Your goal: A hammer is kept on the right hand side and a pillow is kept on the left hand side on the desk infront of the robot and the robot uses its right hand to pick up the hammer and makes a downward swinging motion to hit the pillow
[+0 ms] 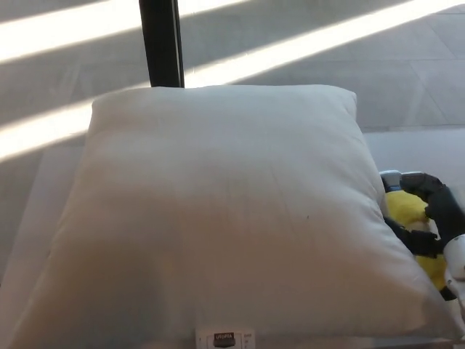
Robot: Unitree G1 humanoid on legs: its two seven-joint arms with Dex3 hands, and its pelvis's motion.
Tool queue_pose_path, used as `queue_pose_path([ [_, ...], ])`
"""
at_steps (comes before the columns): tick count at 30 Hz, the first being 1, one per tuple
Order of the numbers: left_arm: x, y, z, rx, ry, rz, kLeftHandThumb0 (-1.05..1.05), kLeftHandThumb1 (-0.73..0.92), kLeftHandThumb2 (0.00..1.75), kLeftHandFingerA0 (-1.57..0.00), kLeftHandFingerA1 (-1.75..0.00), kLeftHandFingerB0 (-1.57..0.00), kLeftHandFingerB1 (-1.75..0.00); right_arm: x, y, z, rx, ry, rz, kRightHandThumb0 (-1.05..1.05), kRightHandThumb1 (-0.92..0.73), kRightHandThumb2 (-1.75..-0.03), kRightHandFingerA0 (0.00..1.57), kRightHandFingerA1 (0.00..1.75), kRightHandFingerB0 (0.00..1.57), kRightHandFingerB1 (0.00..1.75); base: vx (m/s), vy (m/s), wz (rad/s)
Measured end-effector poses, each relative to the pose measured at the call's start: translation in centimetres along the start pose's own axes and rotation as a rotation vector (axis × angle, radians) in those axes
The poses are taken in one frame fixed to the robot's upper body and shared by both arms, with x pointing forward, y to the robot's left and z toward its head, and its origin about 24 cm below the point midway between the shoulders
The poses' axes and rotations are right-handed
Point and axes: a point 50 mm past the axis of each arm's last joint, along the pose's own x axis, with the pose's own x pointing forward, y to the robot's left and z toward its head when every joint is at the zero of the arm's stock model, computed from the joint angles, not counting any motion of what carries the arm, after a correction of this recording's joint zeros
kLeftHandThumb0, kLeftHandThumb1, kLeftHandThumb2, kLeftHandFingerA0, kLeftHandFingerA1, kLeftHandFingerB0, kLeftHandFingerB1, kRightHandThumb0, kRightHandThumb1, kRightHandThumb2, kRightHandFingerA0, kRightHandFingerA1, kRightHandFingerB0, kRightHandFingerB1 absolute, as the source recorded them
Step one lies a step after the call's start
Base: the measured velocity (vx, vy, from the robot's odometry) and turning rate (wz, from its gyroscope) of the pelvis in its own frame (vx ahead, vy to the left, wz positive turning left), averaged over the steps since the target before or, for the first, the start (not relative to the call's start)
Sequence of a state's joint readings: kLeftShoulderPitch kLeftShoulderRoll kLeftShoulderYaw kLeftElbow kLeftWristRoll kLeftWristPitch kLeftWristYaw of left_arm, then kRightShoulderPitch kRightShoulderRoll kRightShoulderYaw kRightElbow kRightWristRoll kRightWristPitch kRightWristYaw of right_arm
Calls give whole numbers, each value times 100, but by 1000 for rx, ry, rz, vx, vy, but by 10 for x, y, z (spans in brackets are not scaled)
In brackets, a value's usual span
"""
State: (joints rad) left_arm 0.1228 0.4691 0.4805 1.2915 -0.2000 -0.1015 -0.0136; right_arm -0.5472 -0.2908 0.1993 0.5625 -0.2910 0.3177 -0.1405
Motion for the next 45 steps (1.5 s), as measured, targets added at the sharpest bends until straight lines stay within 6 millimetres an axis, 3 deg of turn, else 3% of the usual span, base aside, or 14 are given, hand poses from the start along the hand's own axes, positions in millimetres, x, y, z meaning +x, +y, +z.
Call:
queue_pose_path([
  [4,0,0,0,0,0,0,-63,60,59,-90,-64,-76,-52,2,-5,-11,-27,30,-20,-67,-49,-83,16,54,26,44,0,0,0],
  [5,0,0,-1,3,1,0,-64,60,59,-92,-64,-76,-51,2,-6,-12,-31,31,-27,-64,-62,-59,22,51,34,32,0,0,0],
  [11,0,-1,-1,23,4,-6,-63,62,59,-89,-61,-77,-50,1,-6,-14,-48,6,-63,-59,-60,-59,33,51,39,33,0,0,0],
  [18,0,-2,-2,40,2,-11,-63,62,60,-91,-63,-76,-51,0,6,-10,-65,-34,-76,-61,-60,-59,32,51,40,33,0,0,0],
  [20,-1,-1,-3,43,3,-9,-63,63,59,-88,-61,-75,-51,-1,10,-9,-77,-42,-68,-64,-60,-59,24,49,36,32,0,0,0],
  [21,-1,1,-5,46,5,-7,-62,62,58,-92,-64,-76,-51,-1,14,-10,-87,-42,-60,-69,-49,-83,17,54,26,43,0,0,0],
  [30,-4,9,-17,61,33,8,-61,62,60,-91,-59,-77,-50,-2,20,-29,-163,31,-38,-67,-47,-81,5,55,23,43,0,0,0],
  [38,-6,12,-22,69,42,12,-63,60,59,-94,-65,-74,-49,1,-2,-54,-163,132,-103,-68,-48,-82,10,57,27,44,0,0,0],
  [42,-6,12,-22,72,39,7,-64,61,59,-95,-65,-75,-49,1,-3,-56,-156,137,-114,-67,-47,-82,14,57,29,45,0,0,0],
  [43,-6,12,-22,72,38,6,-64,61,59,-90,-63,-72,-49,1,-3,-55,-155,136,-115,-62,-56,-58,22,59,41,33,0,0,0],
  [44,-6,12,-21,72,35,5,-64,61,59,-89,-64,-72,-50,1,-2,-55,-151,132,-117,-63,-44,-79,25,63,36,46,0,0,0],
  [45,-6,12,-21,72,35,3,-64,61,59,-89,-64,-72,-50,1,-1,-53,-145,124,-121,-63,-44,-79,27,64,36,46,0,0,0],
])
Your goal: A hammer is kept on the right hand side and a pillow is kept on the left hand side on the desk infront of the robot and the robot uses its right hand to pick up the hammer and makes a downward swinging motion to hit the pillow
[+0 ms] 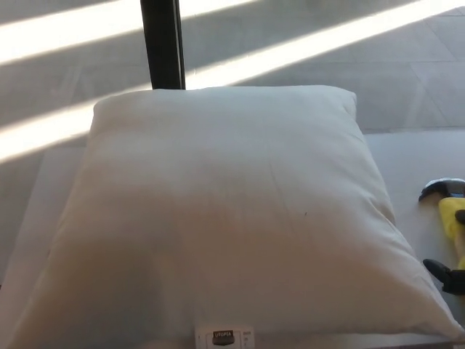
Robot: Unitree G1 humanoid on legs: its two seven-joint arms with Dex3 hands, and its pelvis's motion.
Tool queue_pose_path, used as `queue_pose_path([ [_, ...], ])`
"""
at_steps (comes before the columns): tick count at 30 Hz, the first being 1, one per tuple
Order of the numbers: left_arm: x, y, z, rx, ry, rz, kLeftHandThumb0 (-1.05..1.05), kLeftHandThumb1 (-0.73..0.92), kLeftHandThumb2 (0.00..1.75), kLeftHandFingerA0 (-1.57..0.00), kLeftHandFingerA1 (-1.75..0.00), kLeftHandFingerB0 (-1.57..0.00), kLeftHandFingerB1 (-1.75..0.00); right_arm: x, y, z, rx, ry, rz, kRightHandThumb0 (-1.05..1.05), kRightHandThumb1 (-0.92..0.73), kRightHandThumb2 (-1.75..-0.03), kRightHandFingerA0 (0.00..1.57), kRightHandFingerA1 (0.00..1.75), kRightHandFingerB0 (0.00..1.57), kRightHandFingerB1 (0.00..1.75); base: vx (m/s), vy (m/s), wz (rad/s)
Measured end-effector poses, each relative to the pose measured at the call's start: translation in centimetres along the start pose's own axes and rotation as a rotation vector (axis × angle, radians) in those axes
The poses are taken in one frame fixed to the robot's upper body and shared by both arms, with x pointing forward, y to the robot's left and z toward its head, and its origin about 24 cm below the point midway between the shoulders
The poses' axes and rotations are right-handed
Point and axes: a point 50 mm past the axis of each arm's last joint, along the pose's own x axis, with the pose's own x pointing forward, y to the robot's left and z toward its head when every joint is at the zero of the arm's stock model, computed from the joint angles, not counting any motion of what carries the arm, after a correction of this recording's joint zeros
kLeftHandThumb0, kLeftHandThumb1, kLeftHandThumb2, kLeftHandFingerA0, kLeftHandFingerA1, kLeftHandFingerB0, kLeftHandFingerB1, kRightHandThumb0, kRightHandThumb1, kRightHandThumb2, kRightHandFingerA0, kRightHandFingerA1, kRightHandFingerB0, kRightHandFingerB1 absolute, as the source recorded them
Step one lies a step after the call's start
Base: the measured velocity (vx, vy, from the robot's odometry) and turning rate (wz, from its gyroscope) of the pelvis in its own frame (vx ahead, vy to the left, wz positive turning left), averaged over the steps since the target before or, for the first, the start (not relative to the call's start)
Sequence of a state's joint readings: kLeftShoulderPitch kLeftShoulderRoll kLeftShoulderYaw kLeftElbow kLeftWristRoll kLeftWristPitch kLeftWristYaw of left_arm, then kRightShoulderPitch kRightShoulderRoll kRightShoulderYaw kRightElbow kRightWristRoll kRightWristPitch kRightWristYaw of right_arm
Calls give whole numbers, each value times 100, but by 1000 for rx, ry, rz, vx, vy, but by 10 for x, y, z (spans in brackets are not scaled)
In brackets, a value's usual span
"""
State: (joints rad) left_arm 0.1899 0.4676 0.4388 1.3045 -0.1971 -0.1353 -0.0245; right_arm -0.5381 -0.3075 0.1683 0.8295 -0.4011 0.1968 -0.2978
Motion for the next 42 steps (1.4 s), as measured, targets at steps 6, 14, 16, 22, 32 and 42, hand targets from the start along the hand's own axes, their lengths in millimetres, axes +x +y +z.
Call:
queue_pose_path([
  [6,0,-1,-1,-1,2,-9,-64,61,59,-89,-64,-72,-50,-2,6,7,39,-37,-16,-63,-44,-79,27,64,36,46,0,0,0],
  [14,0,-2,-2,-5,6,-15,-64,61,59,-89,-64,-72,-50,-2,7,6,48,-50,-29,-63,-44,-79,27,64,36,46,0,0,0],
  [16,-1,-3,-3,-7,7,-16,-64,61,59,-89,-64,-72,-50,-2,7,7,49,-52,-30,-63,-44,-79,27,64,36,46,0,0,0],
  [22,-1,-3,-6,-11,13,-18,-64,61,59,-89,-64,-72,-50,-2,7,8,49,-56,-30,-63,-44,-79,27,64,36,46,0,0,0],
  [32,-2,-6,-11,-18,26,-23,-64,61,59,-89,-64,-72,-50,0,8,10,44,-64,-25,-63,-44,-79,27,64,36,46,0,0,0],
  [42,-2,-7,-12,-22,28,-24,-64,61,59,-89,-64,-72,-50,0,8,11,43,-69,-25,-63,-44,-79,27,64,36,46,0,0,0],
])
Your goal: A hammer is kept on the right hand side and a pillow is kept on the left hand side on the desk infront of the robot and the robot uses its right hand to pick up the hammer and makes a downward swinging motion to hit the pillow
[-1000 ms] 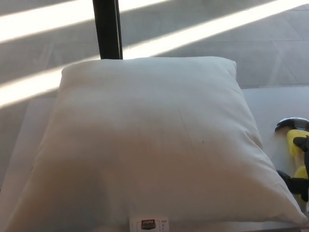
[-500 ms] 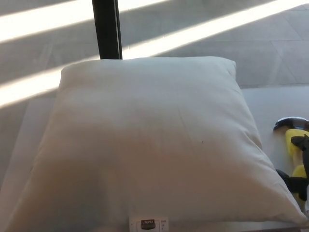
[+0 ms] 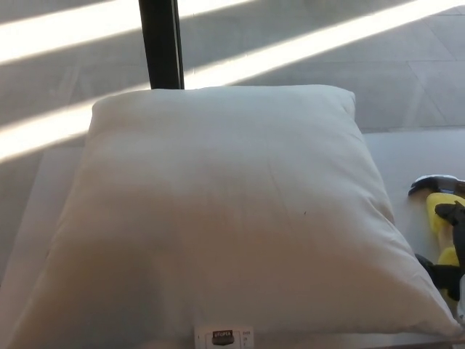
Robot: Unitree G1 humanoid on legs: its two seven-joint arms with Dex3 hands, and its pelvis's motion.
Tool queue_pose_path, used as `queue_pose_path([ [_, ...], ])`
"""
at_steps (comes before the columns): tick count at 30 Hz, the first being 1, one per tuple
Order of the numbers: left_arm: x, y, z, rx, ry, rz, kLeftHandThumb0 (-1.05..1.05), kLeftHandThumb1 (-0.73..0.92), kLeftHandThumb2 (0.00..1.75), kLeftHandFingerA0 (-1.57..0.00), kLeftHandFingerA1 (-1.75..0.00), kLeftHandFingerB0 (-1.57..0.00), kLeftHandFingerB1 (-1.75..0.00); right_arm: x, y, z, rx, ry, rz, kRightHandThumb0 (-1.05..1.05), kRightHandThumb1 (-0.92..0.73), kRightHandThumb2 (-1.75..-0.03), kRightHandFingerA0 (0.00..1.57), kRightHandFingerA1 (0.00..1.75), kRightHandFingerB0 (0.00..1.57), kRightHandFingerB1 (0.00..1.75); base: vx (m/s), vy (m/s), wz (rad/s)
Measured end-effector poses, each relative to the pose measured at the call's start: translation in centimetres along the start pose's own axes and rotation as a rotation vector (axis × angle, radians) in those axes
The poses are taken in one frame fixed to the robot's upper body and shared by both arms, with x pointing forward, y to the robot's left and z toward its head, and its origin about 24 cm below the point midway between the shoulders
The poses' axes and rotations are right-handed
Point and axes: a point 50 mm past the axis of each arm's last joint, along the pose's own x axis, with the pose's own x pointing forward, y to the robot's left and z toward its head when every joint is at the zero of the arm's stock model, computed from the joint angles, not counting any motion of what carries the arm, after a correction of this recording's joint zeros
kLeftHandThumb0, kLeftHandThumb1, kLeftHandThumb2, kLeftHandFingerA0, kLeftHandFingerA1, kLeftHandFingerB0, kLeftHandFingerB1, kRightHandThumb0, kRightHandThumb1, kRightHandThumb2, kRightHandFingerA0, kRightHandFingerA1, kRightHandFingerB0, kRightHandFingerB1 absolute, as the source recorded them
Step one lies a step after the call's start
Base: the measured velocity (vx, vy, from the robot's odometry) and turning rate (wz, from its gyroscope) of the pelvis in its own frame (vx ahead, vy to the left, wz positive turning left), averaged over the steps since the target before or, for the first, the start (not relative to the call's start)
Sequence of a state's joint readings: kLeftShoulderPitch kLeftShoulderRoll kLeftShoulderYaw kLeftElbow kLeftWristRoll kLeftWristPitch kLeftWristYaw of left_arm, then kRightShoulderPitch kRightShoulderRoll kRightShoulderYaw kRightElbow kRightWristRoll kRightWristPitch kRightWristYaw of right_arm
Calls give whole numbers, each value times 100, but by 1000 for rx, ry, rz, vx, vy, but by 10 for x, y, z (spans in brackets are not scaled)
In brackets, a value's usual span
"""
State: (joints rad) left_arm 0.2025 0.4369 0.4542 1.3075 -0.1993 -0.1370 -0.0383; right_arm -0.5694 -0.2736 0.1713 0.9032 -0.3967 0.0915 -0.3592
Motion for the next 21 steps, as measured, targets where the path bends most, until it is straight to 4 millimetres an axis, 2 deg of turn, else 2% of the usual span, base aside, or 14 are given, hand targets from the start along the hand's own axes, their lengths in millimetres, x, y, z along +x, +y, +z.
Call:
queue_pose_path([
  [21,0,1,2,-13,-18,5,-64,61,59,-89,-64,-72,-50,2,4,8,13,-10,7,-63,-44,-79,27,64,36,46,0,0,0],
])
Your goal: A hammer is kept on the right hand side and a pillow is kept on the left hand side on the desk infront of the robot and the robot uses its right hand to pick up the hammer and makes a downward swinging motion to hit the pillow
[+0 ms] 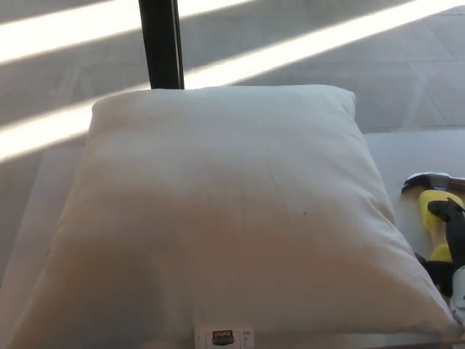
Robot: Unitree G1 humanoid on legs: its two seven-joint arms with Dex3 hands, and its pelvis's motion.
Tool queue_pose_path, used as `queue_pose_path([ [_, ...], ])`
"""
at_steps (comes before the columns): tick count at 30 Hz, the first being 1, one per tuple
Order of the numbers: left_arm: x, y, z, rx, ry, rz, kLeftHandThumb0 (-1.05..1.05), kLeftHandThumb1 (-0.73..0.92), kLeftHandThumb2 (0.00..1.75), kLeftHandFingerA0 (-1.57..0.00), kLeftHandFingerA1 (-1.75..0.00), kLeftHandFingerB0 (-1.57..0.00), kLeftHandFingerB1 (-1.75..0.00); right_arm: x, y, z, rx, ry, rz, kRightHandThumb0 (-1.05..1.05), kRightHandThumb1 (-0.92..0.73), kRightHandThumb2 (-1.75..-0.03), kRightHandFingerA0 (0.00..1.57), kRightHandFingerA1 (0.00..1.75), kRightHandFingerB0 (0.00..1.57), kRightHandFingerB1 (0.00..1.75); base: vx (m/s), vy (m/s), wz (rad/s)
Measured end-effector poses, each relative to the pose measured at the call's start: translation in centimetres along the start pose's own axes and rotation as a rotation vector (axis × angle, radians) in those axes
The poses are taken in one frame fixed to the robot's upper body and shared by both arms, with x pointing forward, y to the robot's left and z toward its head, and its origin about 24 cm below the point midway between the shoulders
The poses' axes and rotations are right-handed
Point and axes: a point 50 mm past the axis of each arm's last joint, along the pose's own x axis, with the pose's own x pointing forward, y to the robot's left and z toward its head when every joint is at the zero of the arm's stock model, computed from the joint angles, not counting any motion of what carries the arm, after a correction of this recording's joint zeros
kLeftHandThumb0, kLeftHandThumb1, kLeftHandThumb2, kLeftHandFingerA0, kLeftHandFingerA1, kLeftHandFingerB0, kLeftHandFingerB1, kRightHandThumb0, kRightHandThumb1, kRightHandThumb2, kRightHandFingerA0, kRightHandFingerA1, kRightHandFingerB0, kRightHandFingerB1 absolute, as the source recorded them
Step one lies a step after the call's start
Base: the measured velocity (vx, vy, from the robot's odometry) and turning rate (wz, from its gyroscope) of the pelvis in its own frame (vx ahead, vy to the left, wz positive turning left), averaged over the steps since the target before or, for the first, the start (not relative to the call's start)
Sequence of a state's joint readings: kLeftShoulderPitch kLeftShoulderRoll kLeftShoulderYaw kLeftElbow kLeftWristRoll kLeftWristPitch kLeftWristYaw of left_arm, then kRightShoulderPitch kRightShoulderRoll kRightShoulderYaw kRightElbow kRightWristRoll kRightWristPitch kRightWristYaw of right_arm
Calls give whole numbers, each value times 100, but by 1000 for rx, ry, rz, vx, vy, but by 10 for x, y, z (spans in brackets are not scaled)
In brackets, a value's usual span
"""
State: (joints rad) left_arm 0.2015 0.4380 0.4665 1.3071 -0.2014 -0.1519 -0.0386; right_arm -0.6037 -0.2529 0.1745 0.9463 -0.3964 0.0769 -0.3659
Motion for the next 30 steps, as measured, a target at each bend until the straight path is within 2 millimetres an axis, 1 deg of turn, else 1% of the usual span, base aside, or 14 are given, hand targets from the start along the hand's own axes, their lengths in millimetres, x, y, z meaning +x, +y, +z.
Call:
queue_pose_path([
  [7,0,0,1,-3,-3,-1,-64,61,59,-89,-64,-72,-50,0,0,0,1,-2,0,-63,-44,-79,27,64,36,46,0,0,0],
  [8,0,-1,2,-5,-7,-1,-70,58,58,-80,-55,-68,-48,1,-1,1,4,-2,-3,-69,-49,-84,6,58,20,46,0,0,0],
  [9,1,-3,7,-13,-24,-9,-63,61,59,-79,-54,-64,-48,2,-6,2,31,0,-6,-68,-48,-83,6,57,21,46,0,0,0],
  [16,5,-27,72,-97,-264,-100,-64,61,59,-85,-54,-71,-46,21,-66,45,187,-102,-96,-71,-51,-85,6,57,18,43,0,0,0],
  [19,2,-35,92,-91,-355,-147,-63,64,60,-81,-53,-67,-45,22,-76,52,217,-105,-99,-68,-50,-84,8,56,22,44,0,0,0],
  [20,0,-38,96,-85,-376,-163,-66,63,60,-79,-53,-68,-45,23,-77,52,225,-101,-97,-62,-48,-81,18,58,27,45,0,0,0],
  [21,-1,-41,102,-76,-404,-184,-65,64,60,-81,-55,-68,-46,23,-79,51,238,-94,-97,-56,-60,-58,27,59,39,34,0,0,0],
  [22,-3,-43,105,-68,-425,-203,-64,62,59,-82,-55,-69,-47,23,-80,50,250,-89,-103,-54,-49,-85,42,71,36,52,0,0,0],
  [23,-4,-45,106,-63,-432,-214,-64,64,60,-79,-53,-67,-46,23,-82,49,264,-87,-114,-50,-62,-59,51,82,45,42,0,0,0],
  [26,-6,-47,107,-44,-445,-239,-63,65,60,-80,-55,-69,-47,23,-86,49,301,-93,-162,-48,-62,-59,59,97,48,46,0,0,0],
  [27,-6,-47,106,-40,-447,-242,-63,65,60,-80,-56,-69,-47,23,-86,48,309,-95,-178,-50,-63,-59,54,93,46,46,0,0,0],
  [28,-7,-47,105,-39,-449,-244,-64,63,60,-80,-56,-70,-46,23,-87,49,314,-97,-190,-54,-50,-88,51,76,38,55,0,0,0],
  [29,-7,-47,104,-41,-447,-246,-64,63,59,-80,-58,-69,-48,23,-87,49,313,-98,-201,-59,-63,-59,32,59,39,39,0,0,0],
  [30,-7,-47,102,-44,-442,-246,-64,63,60,-80,-58,-67,-48,23,-86,49,307,-95,-203,-62,-49,-81,20,61,29,45,0,0,0],
])
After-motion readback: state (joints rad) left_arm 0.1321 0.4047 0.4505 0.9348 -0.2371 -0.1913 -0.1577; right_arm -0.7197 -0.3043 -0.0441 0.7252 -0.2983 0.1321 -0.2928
